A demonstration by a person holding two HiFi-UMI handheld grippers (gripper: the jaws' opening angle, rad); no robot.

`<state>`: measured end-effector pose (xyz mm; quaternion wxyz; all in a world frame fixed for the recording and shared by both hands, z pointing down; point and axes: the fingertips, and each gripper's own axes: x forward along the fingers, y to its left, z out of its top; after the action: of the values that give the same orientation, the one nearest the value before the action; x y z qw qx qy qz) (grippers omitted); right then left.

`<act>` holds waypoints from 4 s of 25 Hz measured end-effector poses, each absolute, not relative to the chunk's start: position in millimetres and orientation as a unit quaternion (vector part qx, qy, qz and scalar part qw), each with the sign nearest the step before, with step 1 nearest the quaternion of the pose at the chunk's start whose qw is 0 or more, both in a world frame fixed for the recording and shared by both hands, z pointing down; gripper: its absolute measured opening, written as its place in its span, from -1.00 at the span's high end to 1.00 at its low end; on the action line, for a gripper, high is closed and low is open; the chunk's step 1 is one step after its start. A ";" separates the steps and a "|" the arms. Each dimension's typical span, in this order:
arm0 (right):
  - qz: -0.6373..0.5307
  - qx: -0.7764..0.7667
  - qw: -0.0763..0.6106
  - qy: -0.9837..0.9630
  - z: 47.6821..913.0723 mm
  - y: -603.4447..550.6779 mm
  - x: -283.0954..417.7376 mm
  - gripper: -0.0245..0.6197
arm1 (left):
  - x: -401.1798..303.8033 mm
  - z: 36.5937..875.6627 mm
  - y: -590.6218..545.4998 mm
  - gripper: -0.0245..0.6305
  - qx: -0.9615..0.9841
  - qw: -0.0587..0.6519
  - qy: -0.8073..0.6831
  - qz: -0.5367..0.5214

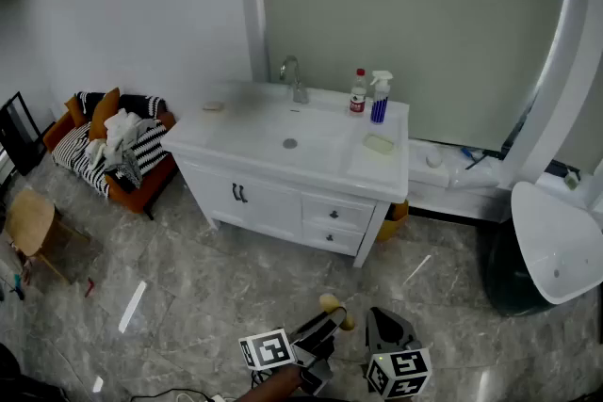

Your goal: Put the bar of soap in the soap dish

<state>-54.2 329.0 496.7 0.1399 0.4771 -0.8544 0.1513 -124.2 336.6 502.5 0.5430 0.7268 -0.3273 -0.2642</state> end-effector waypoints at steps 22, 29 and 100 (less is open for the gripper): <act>0.139 0.456 0.139 -0.868 501.7 272.4 -26.0 0.89 | -92.6 507.2 283.2 0.36 0.710 0.546 -0.344 -0.283; 0.145 0.435 0.130 -0.879 493.4 226.6 15.6 0.89 | -51.1 492.0 241.3 0.36 0.696 0.540 -0.357 -0.311; 0.156 0.455 0.139 -0.866 488.9 -89.5 -54.9 0.89 | -108.8 488.7 -82.4 0.36 0.717 0.559 -0.312 -0.277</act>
<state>-54.9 -89.5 488.9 0.1389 0.4549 -0.8657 0.1560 -108.8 -82.4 488.7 0.5590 0.7166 -0.3118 -0.2771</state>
